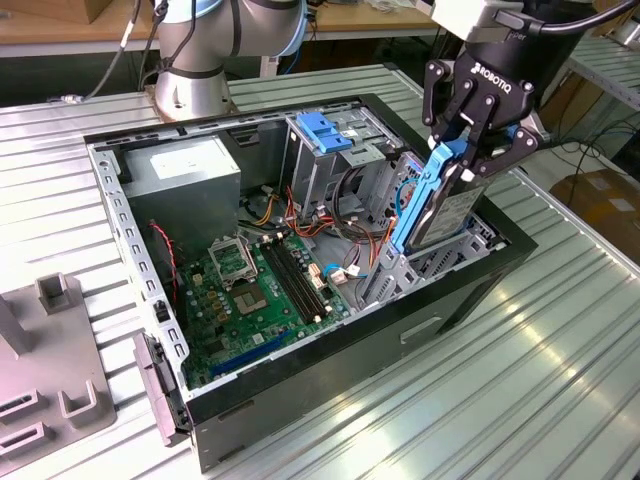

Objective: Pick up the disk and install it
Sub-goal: 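Insert the disk into the insertion slot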

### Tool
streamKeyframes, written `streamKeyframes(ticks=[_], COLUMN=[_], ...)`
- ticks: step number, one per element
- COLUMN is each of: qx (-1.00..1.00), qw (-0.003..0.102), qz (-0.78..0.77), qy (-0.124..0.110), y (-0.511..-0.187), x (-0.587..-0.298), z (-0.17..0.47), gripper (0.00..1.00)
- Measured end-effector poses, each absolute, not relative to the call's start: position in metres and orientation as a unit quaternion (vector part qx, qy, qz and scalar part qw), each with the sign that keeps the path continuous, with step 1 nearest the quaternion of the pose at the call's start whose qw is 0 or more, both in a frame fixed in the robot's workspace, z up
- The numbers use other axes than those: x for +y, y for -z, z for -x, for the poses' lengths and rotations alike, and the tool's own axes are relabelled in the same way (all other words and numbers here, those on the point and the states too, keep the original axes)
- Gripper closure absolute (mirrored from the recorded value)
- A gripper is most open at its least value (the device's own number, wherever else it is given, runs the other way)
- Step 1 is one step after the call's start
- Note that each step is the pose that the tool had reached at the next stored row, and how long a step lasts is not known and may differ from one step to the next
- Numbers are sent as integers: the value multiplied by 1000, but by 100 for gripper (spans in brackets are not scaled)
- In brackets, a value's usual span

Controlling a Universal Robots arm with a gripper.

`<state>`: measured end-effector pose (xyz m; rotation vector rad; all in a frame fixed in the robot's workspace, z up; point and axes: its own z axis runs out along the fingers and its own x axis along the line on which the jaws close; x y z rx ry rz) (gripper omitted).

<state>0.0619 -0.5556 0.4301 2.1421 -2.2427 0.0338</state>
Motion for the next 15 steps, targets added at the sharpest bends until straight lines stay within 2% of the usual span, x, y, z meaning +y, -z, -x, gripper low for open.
streamKeyframes(ticks=[15], qx=[-723], qw=[20], qz=[-691], qy=[-11], y=[-429], x=[-556], z=[-62], gripper=[63])
